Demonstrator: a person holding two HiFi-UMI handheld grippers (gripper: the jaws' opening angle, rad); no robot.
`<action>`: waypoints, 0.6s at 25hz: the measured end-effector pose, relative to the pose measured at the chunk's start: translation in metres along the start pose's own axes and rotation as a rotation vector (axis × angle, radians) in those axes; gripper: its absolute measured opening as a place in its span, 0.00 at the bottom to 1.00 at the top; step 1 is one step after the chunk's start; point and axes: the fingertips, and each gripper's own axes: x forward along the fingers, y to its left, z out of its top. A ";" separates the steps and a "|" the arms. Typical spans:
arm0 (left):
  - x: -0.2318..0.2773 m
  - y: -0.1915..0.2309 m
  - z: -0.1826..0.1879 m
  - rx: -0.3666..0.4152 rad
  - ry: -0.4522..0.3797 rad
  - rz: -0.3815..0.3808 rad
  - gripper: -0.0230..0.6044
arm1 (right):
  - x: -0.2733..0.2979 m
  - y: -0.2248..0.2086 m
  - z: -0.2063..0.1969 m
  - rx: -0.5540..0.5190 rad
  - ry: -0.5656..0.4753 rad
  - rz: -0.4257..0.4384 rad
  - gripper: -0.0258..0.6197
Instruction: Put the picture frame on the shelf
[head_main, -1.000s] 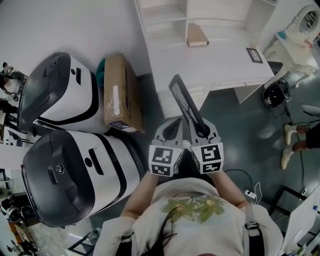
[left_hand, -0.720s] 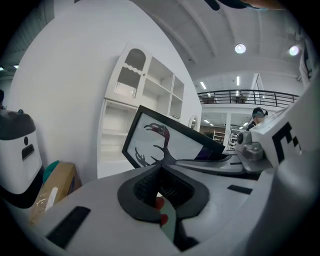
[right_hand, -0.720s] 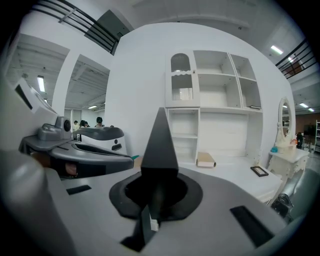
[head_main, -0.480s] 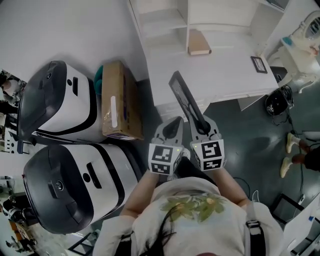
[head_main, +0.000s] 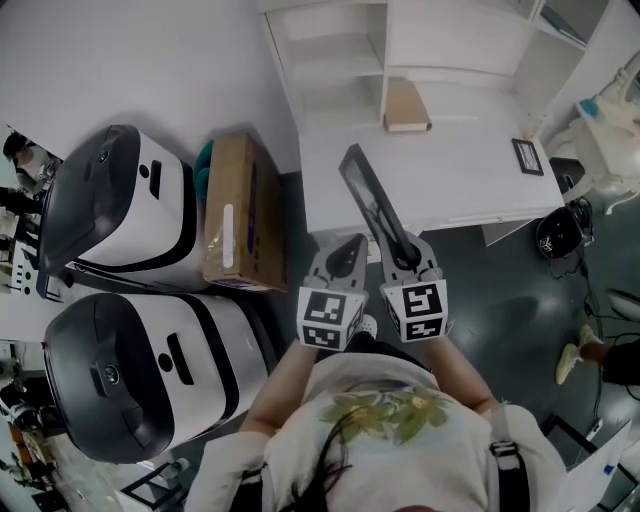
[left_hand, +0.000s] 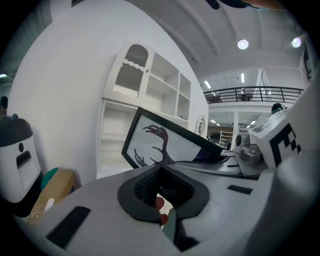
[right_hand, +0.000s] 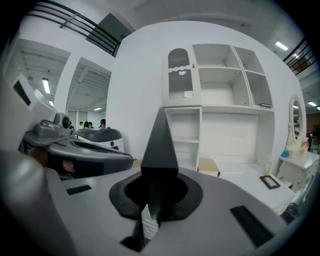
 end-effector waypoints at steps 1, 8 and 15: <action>0.002 0.001 0.000 0.000 0.002 0.003 0.07 | 0.002 -0.002 0.001 0.000 -0.001 0.002 0.09; 0.015 0.009 0.003 -0.002 0.001 0.016 0.07 | 0.018 -0.010 0.002 0.002 0.004 0.014 0.09; 0.036 0.028 0.005 -0.020 0.015 0.018 0.07 | 0.045 -0.017 0.005 0.008 0.011 0.023 0.09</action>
